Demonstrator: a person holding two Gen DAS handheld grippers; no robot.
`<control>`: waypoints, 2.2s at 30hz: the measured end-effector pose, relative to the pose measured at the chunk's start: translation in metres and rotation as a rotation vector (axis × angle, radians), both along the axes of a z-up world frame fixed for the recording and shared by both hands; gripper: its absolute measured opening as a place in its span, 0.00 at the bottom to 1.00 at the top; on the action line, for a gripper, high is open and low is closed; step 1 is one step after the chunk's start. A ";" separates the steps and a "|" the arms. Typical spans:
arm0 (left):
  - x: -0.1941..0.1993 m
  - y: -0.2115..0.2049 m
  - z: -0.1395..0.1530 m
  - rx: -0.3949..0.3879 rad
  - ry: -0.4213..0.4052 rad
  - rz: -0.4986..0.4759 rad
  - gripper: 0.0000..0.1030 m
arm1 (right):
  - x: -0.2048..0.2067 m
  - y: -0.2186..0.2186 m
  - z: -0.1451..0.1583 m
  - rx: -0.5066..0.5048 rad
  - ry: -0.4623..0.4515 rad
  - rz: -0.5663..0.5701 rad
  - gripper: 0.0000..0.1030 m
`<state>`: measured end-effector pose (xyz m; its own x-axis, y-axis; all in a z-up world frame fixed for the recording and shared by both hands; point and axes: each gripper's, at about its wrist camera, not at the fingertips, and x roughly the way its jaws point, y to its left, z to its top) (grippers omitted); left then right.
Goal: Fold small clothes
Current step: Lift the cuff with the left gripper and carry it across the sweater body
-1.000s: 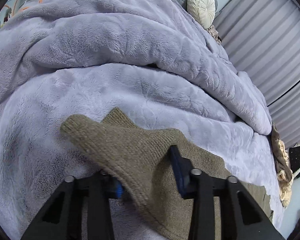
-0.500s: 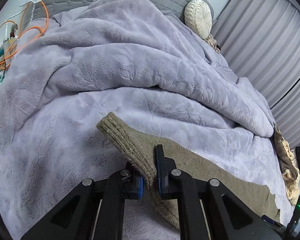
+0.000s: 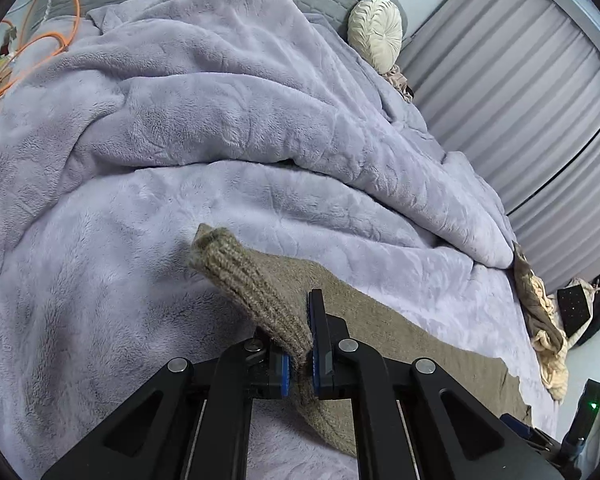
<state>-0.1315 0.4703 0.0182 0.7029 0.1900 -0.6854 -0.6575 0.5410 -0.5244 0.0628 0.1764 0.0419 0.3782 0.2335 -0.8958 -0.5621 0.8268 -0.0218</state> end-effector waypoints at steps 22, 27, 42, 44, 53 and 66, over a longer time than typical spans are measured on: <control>0.058 -0.084 0.084 0.253 0.099 -0.145 0.08 | 0.028 -0.040 0.010 0.059 0.092 -0.073 0.79; 0.083 -0.120 0.092 0.251 0.084 -0.222 0.08 | 0.038 -0.079 0.022 0.060 0.065 -0.116 0.79; 0.140 -0.235 0.109 0.256 0.062 -0.432 0.08 | 0.048 -0.173 0.043 0.097 0.026 -0.193 0.79; 0.146 -0.249 0.111 0.262 0.065 -0.455 0.08 | 0.049 -0.186 0.044 0.106 0.022 -0.205 0.79; 0.176 -0.319 0.116 0.312 0.086 -0.549 0.08 | 0.053 -0.260 0.042 0.129 0.020 -0.293 0.79; 0.209 -0.473 0.107 0.421 0.120 -0.789 0.08 | 0.056 -0.359 0.033 0.197 0.039 -0.453 0.79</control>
